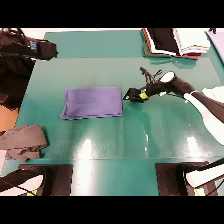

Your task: Fold the shirts.

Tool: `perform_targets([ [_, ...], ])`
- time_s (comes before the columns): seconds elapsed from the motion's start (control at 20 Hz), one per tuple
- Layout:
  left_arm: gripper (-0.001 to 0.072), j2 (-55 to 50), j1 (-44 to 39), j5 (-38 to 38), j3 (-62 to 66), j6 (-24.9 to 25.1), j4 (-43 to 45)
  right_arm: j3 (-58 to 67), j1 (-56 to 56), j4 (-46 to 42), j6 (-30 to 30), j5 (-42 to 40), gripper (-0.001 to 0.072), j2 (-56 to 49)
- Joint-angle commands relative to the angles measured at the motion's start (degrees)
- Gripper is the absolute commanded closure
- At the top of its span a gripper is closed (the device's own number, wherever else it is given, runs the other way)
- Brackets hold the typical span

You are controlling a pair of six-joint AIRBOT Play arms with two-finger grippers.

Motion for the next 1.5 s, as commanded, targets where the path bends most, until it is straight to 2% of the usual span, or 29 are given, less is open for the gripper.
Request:
perform_targets([
  [0.0,0.0682,-1.4,-2.0,0.0,-0.2,0.4,0.0,0.4,3.3,9.1,-1.6,-4.3,0.0136,-4.9],
  [0.1,0.0682,-1.7,-2.0,-0.1,-0.2,0.4,-0.6,4.1,6.5,11.6,-1.6,-5.2,0.0137,-8.8],
  [0.15,0.0682,-1.7,-2.0,0.0,-0.2,0.4,-0.7,6.5,8.1,12.6,-1.6,-5.1,0.0175,-11.0],
  [0.25,0.0682,-1.7,-2.0,-0.1,-0.2,0.4,-2.4,11.4,11.0,13.3,-2.3,-5.6,0.0445,-14.2],
  [0.3,0.0682,-1.7,-2.0,0.0,-0.2,0.5,-4.2,13.8,12.1,13.2,-4.2,-5.8,0.0623,-15.3],
  [0.35,0.0683,-1.7,-2.0,-0.1,-0.2,1.0,-5.8,15.8,12.7,13.1,-5.8,-5.8,0.0695,-15.8],
  [0.5,0.0683,-1.7,-4.4,-0.1,-0.2,1.5,-6.1,20.0,11.1,10.6,-6.0,-5.7,0.0696,-13.8],
  [0.65,0.0683,-1.7,-9.6,0.0,-0.2,1.6,-4.7,20.3,4.6,0.8,-4.1,-3.1,0.0696,-7.0],
  [0.8,0.0682,-1.7,-13.3,0.5,-0.2,1.5,-4.6,20.3,-6.1,-11.1,-1.1,4.6,0.0696,1.1],
  [1.0,0.0682,-1.7,-16.1,1.8,-0.2,1.4,-4.7,20.3,-23.7,-22.3,-0.8,13.2,0.0696,10.4],
  [1.3,0.0682,-1.7,-17.0,3.8,-0.2,-0.2,-6.0,20.3,-50.1,-24.1,-1.0,13.1,0.0696,15.0],
  [1.45,0.0682,-1.7,-17.0,3.7,-0.2,-0.3,-6.3,20.4,-57.7,-24.0,-1.5,11.1,0.0696,14.2],
])
